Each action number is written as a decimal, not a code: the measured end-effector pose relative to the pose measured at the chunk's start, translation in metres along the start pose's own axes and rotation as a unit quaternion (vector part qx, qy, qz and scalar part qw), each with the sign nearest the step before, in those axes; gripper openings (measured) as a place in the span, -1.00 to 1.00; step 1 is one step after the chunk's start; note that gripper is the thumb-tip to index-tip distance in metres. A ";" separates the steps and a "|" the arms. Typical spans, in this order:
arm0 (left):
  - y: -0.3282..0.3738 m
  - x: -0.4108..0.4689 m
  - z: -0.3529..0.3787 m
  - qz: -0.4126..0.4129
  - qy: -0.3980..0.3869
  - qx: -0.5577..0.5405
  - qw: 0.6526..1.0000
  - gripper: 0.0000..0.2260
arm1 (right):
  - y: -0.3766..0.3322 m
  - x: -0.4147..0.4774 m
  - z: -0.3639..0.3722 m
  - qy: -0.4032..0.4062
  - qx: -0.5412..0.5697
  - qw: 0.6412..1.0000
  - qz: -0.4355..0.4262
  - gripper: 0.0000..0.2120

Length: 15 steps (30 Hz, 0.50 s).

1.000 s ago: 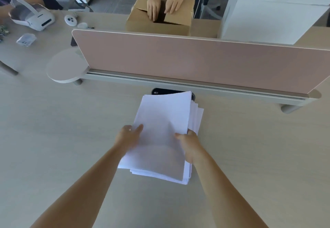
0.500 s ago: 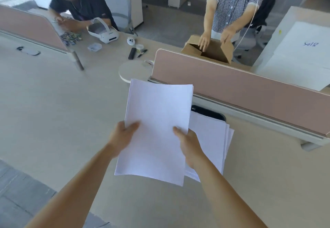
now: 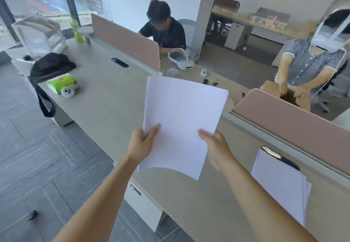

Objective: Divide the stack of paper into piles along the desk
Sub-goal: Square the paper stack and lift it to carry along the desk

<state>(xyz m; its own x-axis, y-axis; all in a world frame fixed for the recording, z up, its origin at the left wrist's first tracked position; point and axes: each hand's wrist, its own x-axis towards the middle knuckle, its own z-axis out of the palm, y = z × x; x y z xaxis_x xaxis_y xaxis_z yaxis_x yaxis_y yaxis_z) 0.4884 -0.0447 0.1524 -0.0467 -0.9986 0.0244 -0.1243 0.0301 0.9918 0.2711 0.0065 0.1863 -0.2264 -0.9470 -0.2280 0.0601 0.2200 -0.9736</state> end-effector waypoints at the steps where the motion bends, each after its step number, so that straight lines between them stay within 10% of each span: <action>1: 0.000 0.002 -0.007 0.005 0.000 -0.012 1.000 -0.72 | -0.003 0.004 0.008 -0.015 0.021 1.000 0.011 -0.80; 8: -0.007 0.039 -0.031 -0.013 0.014 -0.076 0.997 -0.95 | 0.001 0.042 0.056 0.015 0.072 0.997 -0.015 -0.73; 15: -0.013 0.108 -0.037 -0.072 0.025 -0.006 0.997 -0.55 | 0.014 0.116 0.065 0.004 0.051 0.998 -0.021 -0.86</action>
<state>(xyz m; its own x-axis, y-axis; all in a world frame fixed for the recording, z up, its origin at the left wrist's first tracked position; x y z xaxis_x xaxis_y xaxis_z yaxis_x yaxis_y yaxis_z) 0.5217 -0.1541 0.1467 0.0201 -0.9935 -0.1116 -0.1134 -0.1132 0.9871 0.3088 -0.1157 0.1464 -0.2378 -0.9531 -0.1871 0.1495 0.1545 -0.9766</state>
